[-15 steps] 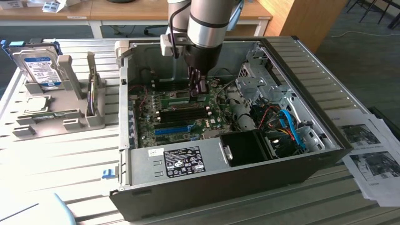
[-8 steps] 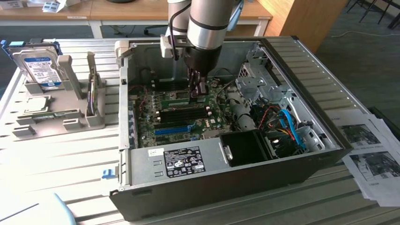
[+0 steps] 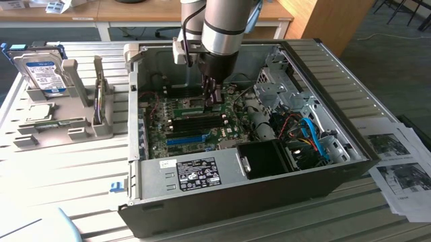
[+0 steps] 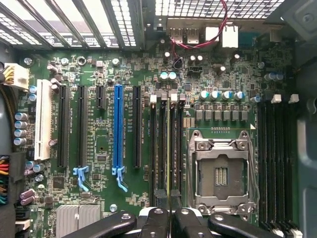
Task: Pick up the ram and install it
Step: 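Insert the ram into the slot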
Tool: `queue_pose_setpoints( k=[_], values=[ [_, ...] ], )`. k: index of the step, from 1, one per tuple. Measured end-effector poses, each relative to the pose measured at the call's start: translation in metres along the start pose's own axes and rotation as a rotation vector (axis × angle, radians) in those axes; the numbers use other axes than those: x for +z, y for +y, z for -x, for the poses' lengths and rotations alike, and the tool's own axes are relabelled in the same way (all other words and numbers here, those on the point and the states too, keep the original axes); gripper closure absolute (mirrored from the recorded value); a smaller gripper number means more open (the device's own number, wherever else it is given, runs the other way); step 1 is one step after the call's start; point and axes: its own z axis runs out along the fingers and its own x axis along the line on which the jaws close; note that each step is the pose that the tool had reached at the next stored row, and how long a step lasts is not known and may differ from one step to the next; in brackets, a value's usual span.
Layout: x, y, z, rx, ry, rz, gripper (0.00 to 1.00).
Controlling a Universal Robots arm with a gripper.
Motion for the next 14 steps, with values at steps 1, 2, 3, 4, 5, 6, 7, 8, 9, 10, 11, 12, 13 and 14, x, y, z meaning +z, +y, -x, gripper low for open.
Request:
queue_pose_setpoints(
  k=[1,2,3,4,5,6,7,8,9,10,11,12,13,14],
  values=[
    [0.0005,0.0,0.0,0.0,0.0,-0.0001,0.89],
    [0.001,0.0,0.0,0.0,0.0,0.0,0.89],
    [0.0015,-0.0001,0.0,0.0,0.0,0.0,0.89],
    [0.0019,-0.0001,-0.0001,0.0,0.0001,0.0,0.89],
    [0.0024,-0.0001,-0.0001,0.0,0.0001,0.0,0.89],
    [0.0029,-0.0002,-0.0001,0.0,0.0,0.0,0.89],
    [0.0034,-0.0002,-0.0001,0.0,0.0,0.0,0.89],
    [0.0039,-0.0002,-0.0001,0.0,-0.0001,0.0,0.89],
    [0.0043,-0.0002,-0.0001,0.0,0.0,0.0,0.89],
    [0.0047,-0.0002,-0.0001,0.0,0.0,0.0,0.89],
    [0.0052,-0.0003,-0.0001,0.0,0.0,0.0,0.89],
    [0.0056,-0.0003,-0.0001,0.0,0.0,-0.0001,0.89],
    [0.006,-0.0003,-0.0001,0.0,0.0001,0.0,0.89],
    [0.0065,-0.0003,-0.0001,0.0,0.0,0.0,0.89]
  ],
)
